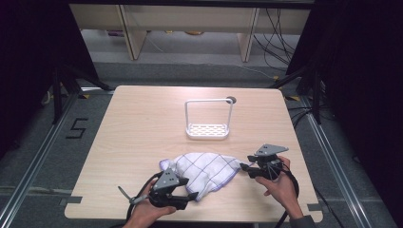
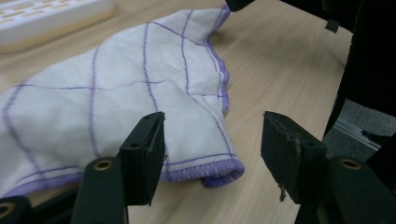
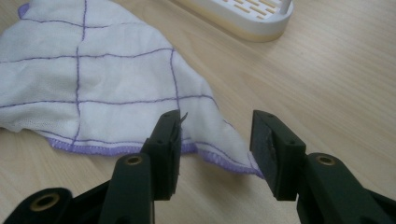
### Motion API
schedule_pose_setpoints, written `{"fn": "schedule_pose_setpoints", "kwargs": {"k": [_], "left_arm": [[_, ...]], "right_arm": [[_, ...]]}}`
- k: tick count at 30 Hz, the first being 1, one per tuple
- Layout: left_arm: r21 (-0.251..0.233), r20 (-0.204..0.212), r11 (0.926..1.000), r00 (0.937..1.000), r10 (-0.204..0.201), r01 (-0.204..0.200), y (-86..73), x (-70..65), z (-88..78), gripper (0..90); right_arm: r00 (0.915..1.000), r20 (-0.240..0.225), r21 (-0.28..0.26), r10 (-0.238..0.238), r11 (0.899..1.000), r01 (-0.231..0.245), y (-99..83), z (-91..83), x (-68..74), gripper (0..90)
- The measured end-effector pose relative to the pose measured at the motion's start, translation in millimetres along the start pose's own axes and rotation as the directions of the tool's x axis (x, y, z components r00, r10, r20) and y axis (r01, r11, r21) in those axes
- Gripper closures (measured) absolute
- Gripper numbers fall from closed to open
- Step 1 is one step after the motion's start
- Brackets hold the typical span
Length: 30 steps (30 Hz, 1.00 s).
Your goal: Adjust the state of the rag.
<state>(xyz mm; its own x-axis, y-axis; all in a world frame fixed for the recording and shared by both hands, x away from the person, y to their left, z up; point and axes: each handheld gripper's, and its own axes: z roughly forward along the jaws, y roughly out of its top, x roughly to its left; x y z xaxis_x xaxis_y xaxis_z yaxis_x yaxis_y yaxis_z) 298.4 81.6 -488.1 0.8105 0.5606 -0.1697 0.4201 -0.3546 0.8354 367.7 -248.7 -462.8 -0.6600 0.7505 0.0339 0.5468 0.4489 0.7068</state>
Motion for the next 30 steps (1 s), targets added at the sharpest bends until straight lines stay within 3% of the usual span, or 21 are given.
{"fn": "schedule_pose_setpoints", "kwargs": {"k": [1,4,7,8,9,10,11,12,14,16,17,18,20,22,23,24,27,28,30], "left_arm": [[-0.014,-0.008,0.9999,0.9999,0.01,-0.01,-0.6,-2.2,5.6,38.4],[0.01,-0.036,0.998,0.9974,0.063,-0.062,0.5,-9.7,14.7,40.2],[0.092,-0.053,0.9847,0.9868,0.153,-0.148,-3.6,-14.5,23.0,42.8],[0.1,-0.064,0.9803,0.982,0.177,-0.17,-6.0,-14.8,26.0,47.6],[0.108,-0.07,0.974,0.9758,0.207,-0.199,-7.0,-13.5,27.0,54.7],[0.123,-0.063,0.9687,0.9724,0.224,-0.216,-6.4,-10.3,26.9,65.8],[0.11,-0.06,0.971,0.9738,0.22,-0.212,-5.8,-9.6,26.7,76.4],[0.092,-0.042,0.9671,0.9694,0.242,-0.237,-2.8,-6.8,24.8,82.6],[0.024,-0.024,0.9766,0.9765,0.214,-0.214,5.8,-4.3,18.4,85.6],[-0.018,-0.016,0.9818,0.9819,0.189,-0.189,18.6,0.3,7.1,86.0],[-0.049,-0.011,0.9845,0.9858,0.168,-0.168,25.4,4.9,2.0,86.1],[-0.078,-0.006,0.9879,0.9909,0.134,-0.134,32.5,11.6,-3.6,86.2],[-0.113,0.043,0.993,0.9983,0.039,-0.034,46.0,30.3,-13.0,86.1],[-0.156,0.052,0.9862,0.9976,-0.047,0.054,55.4,51.5,-17.8,86.0],[-0.163,0.038,0.9816,0.9948,-0.095,0.1,59.8,72.7,-16.7,85.9],[-0.163,0.038,0.9816,0.9948,-0.095,0.1,59.8,72.7,-16.7,85.9],[-0.148,0.001,0.978,0.9888,-0.149,0.148,56.4,98.6,-6.7,85.9],[-0.15,-0.007,0.9758,0.9869,-0.161,0.158,54.4,105.1,-2.6,85.9],[-0.141,-0.016,0.9744,0.9837,-0.179,0.175,51.3,116.5,2.6,85.8]], "right_arm": [[1.0,-0.006,-0.025,-0.005,1.0,0.004,-0.6,1.3,-2.1,53.6],[1.0,-0.007,-0.03,-0.005,1.0,0.005,-1.7,1.9,-5.8,52.6],[0.9998,-0.013,-0.035,0.016,0.999,-0.016,-1.4,1.6,-4.9,52.2],[0.9999,-0.01,-0.033,-0.002,0.999,0.001,-1.4,2.0,-5.5,52.1],[0.9997,-0.016,-0.028,0.018,0.999,-0.019,-1.2,1.7,-3.4,52.0],[0.9999,-0.011,-0.033,0.005,0.999,-0.005,-0.7,2.1,-3.8,52.0],[0.9999,-0.012,-0.037,-0.002,0.999,0.001,-0.6,2.8,-3.6,51.9],[0.9998,-0.018,-0.036,-0.001,0.999,0.0,-0.4,2.4,-3.2,51.6],[0.9991,-0.026,-0.03,0.035,0.999,-0.036,-0.6,1.3,-0.7,51.5],[0.9992,-0.023,-0.045,0.032,0.998,-0.033,0.0,0.4,-1.8,51.6],[0.9998,-0.018,-0.057,-0.001,0.998,0.0,0.3,0.2,-4.7,51.7],[0.9997,-0.018,-0.055,0.014,0.998,-0.015,1.0,-1.7,-4.2,51.7],[0.9998,-0.018,-0.066,0.009,0.998,-0.01,2.5,-3.9,-4.9,51.7],[0.9996,-0.025,-0.074,0.015,0.997,-0.017,4.1,-6.6,-5.1,51.6],[0.9996,-0.017,-0.083,0.024,0.996,-0.025,4.5,-7.5,-5.3,51.6],[0.9996,-0.017,-0.083,0.024,0.996,-0.025,4.5,-7.5,-5.3,51.6],[0.9993,-0.033,-0.089,0.02,0.996,-0.023,5.7,-8.1,-5.8,51.7],[0.9985,-0.04,-0.081,0.038,0.996,-0.041,5.6,-8.2,-3.1,51.7],[0.9985,-0.049,-0.083,0.023,0.996,-0.027,5.7,-6.1,-1.8,51.6]]}}
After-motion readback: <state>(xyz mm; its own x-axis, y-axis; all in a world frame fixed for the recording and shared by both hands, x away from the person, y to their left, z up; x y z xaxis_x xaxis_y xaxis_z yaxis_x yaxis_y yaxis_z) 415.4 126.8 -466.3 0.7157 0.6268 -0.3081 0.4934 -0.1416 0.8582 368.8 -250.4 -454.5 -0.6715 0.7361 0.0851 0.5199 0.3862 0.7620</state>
